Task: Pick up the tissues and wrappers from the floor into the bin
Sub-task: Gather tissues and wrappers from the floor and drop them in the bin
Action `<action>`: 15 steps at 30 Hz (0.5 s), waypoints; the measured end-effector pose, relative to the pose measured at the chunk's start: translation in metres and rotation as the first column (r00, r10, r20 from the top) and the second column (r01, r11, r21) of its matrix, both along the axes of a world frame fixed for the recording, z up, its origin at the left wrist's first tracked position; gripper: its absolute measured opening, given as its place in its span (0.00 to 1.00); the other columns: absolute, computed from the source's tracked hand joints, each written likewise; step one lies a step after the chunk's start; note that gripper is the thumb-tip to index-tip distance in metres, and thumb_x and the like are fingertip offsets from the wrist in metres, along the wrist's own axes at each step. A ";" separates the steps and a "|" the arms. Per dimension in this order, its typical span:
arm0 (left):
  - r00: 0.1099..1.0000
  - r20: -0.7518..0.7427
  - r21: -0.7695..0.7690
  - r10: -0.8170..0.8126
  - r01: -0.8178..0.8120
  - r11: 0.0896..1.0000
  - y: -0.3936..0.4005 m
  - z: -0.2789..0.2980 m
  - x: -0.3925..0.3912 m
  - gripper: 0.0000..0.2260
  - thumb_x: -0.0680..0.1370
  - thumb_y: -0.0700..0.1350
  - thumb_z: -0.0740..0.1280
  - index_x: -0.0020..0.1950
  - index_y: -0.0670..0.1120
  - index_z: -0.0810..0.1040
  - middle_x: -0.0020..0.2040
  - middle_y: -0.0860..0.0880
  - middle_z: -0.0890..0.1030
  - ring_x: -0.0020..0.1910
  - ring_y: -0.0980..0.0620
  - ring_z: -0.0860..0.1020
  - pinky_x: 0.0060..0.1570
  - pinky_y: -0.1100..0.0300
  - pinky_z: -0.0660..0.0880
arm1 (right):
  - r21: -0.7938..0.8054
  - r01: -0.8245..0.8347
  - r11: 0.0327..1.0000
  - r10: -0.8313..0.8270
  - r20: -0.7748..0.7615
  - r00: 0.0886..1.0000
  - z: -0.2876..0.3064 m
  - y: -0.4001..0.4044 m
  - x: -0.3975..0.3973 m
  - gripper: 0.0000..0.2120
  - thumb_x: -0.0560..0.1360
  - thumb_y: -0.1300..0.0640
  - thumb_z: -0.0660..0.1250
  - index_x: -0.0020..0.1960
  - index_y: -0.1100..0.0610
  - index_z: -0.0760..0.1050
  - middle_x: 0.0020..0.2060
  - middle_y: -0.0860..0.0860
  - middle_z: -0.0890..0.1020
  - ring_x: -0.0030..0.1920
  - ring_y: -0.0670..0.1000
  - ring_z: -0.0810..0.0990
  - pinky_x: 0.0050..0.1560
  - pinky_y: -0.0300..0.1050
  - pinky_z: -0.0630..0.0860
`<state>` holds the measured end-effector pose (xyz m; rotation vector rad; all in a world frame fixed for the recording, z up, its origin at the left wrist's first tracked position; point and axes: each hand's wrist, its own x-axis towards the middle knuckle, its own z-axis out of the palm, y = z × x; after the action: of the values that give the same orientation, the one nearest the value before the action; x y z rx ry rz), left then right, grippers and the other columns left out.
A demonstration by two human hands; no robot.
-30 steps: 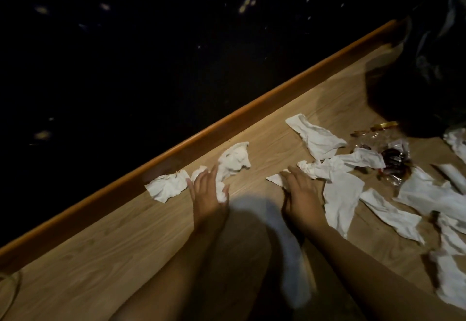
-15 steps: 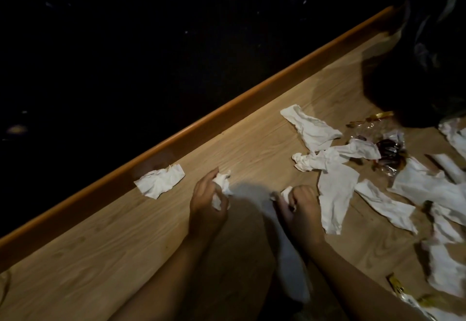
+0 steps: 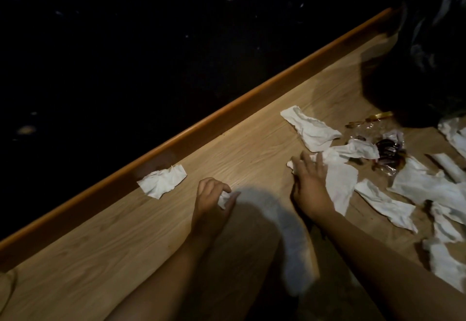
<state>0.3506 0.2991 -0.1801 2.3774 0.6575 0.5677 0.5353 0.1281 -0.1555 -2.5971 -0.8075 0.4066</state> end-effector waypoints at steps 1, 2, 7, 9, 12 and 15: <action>1.000 0.021 0.003 0.002 -0.002 1.000 0.000 0.001 0.000 0.07 0.75 0.46 0.73 0.47 0.44 0.80 0.45 0.49 0.80 0.49 0.51 0.76 0.49 0.54 0.74 | 0.013 -0.033 0.999 0.033 0.018 0.999 -0.002 0.000 -0.008 0.24 0.79 0.61 0.57 0.74 0.52 0.62 0.78 0.55 0.55 0.77 0.57 0.40 0.76 0.57 0.42; 0.999 0.035 0.007 0.002 -0.002 1.000 0.001 0.002 -0.001 0.05 0.76 0.43 0.72 0.49 0.44 0.80 0.47 0.48 0.79 0.49 0.51 0.76 0.48 0.53 0.74 | 0.028 -0.063 0.998 0.063 0.029 0.998 -0.004 -0.001 -0.018 0.22 0.79 0.60 0.57 0.73 0.52 0.64 0.77 0.54 0.57 0.77 0.56 0.42 0.76 0.56 0.45; 0.974 0.085 -0.299 0.210 -0.177 0.938 0.002 0.014 -0.003 0.17 0.72 0.38 0.71 0.55 0.58 0.77 0.63 0.47 0.73 0.63 0.48 0.72 0.62 0.49 0.73 | 0.214 -0.191 0.958 0.204 -0.042 0.978 -0.002 -0.004 -0.059 0.11 0.79 0.51 0.62 0.58 0.55 0.74 0.71 0.53 0.66 0.74 0.52 0.59 0.71 0.46 0.59; 0.937 0.100 -0.333 0.336 -0.287 0.898 0.005 0.019 -0.005 0.21 0.72 0.39 0.71 0.55 0.63 0.76 0.67 0.47 0.70 0.68 0.46 0.69 0.67 0.46 0.70 | 0.287 -0.196 0.937 0.213 -0.026 0.977 0.000 -0.007 -0.067 0.07 0.77 0.55 0.65 0.54 0.55 0.75 0.61 0.51 0.73 0.63 0.50 0.70 0.62 0.43 0.69; 0.864 0.098 -0.175 0.494 -0.474 0.863 0.019 0.013 -0.012 0.14 0.73 0.36 0.71 0.56 0.49 0.79 0.71 0.46 0.66 0.74 0.46 0.60 0.72 0.44 0.61 | 0.341 -0.197 0.919 0.179 0.082 0.980 0.006 -0.006 -0.069 0.05 0.74 0.61 0.66 0.50 0.55 0.75 0.48 0.49 0.74 0.49 0.46 0.71 0.52 0.47 0.72; 0.783 -0.005 -0.153 0.622 -0.615 0.774 0.034 0.001 -0.020 0.11 0.74 0.42 0.70 0.56 0.50 0.78 0.74 0.48 0.62 0.78 0.45 0.49 0.75 0.40 0.54 | 0.350 -0.133 0.927 0.079 0.163 0.983 0.012 -0.003 -0.059 0.08 0.73 0.57 0.62 0.51 0.56 0.76 0.47 0.51 0.77 0.49 0.51 0.75 0.53 0.47 0.71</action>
<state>0.3306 0.3331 -0.1788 1.9670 1.4350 0.8088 0.4762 0.1254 -0.1431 -2.2649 -0.9746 0.0833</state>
